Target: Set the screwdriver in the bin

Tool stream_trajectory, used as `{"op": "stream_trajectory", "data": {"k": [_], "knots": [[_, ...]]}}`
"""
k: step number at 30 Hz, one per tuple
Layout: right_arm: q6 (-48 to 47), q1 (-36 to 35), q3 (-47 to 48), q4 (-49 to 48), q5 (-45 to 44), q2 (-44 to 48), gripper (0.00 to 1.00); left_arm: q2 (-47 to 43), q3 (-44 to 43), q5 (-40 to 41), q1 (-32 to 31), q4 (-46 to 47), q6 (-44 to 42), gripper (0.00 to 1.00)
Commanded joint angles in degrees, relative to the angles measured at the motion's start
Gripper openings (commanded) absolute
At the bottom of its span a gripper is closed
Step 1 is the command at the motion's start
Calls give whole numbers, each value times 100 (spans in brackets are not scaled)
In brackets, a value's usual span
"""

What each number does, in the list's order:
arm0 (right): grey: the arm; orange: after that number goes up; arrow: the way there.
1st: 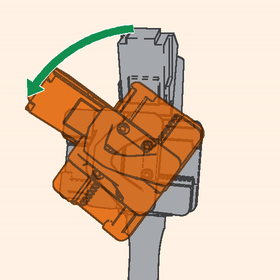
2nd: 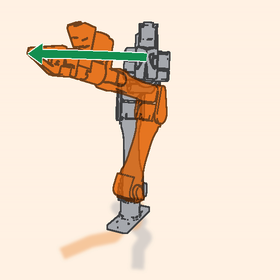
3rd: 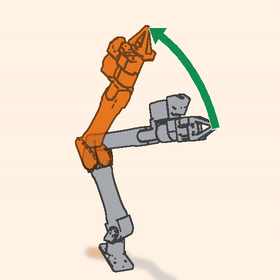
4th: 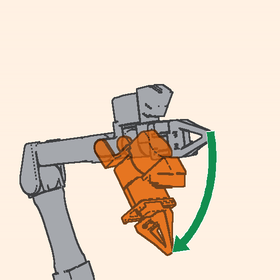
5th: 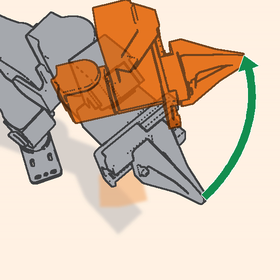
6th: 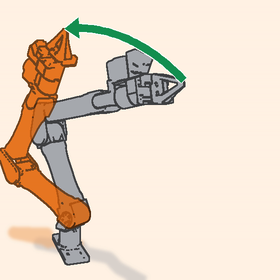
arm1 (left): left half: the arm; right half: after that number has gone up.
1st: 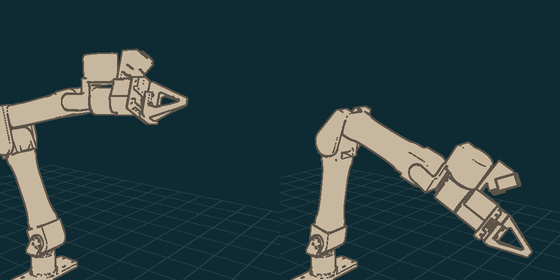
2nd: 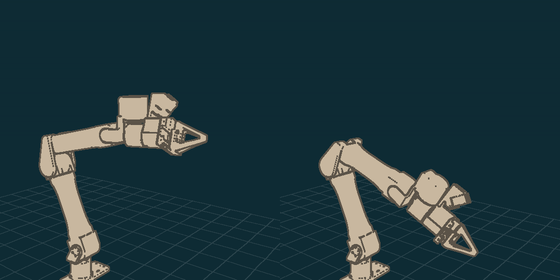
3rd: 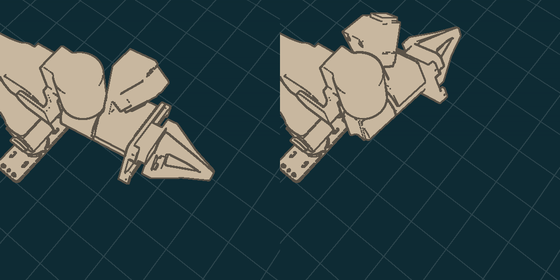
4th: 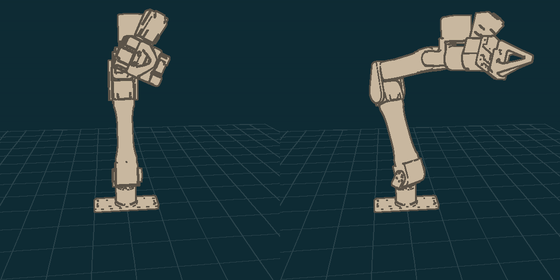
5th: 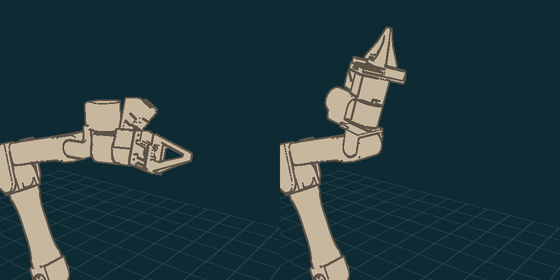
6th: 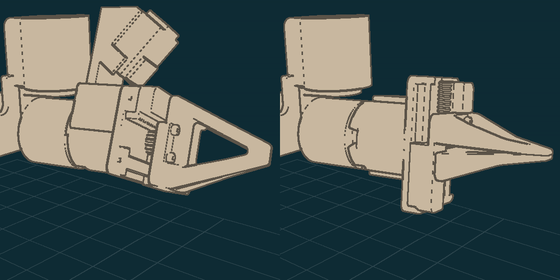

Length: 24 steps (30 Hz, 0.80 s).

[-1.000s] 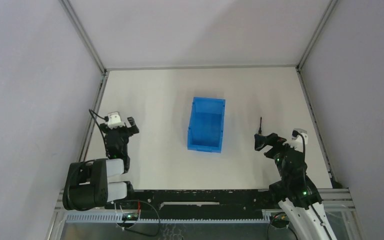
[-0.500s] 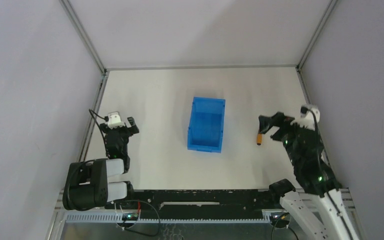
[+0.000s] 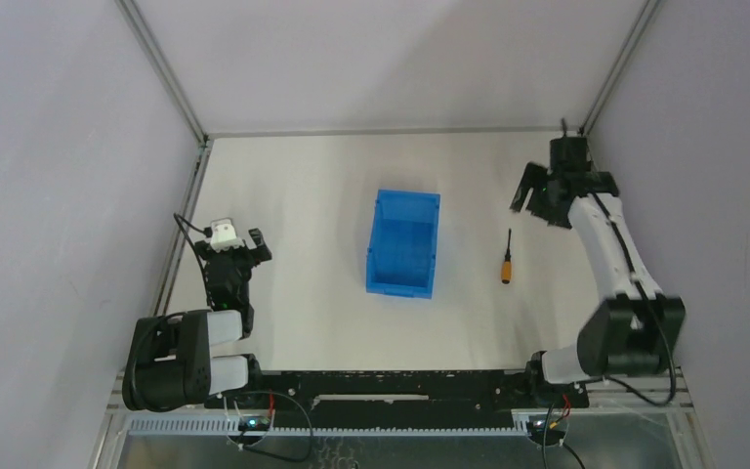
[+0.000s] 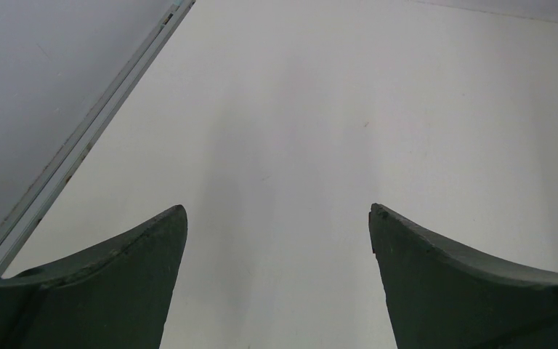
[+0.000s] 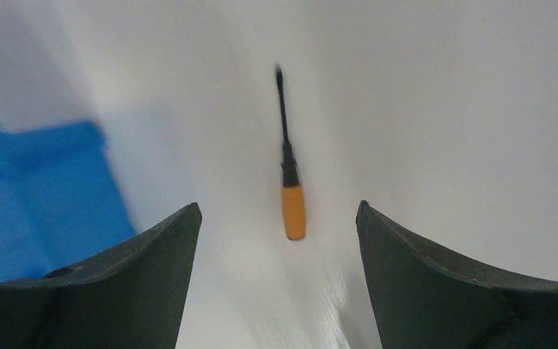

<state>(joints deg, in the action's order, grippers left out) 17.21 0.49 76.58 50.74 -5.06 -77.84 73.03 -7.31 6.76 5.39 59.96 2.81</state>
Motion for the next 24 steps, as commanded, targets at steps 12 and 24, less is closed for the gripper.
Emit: {"op": "stream_trajectory", "data": {"k": [12,24], "knots": [[-376,-32,-1304,-928,221,-2315,65,-98,-285,-78,8,235,-52,100],[-525,-339,-1031,-420,-122,-2273,0,-96,-283,-77,13,235,-59,100]]}}
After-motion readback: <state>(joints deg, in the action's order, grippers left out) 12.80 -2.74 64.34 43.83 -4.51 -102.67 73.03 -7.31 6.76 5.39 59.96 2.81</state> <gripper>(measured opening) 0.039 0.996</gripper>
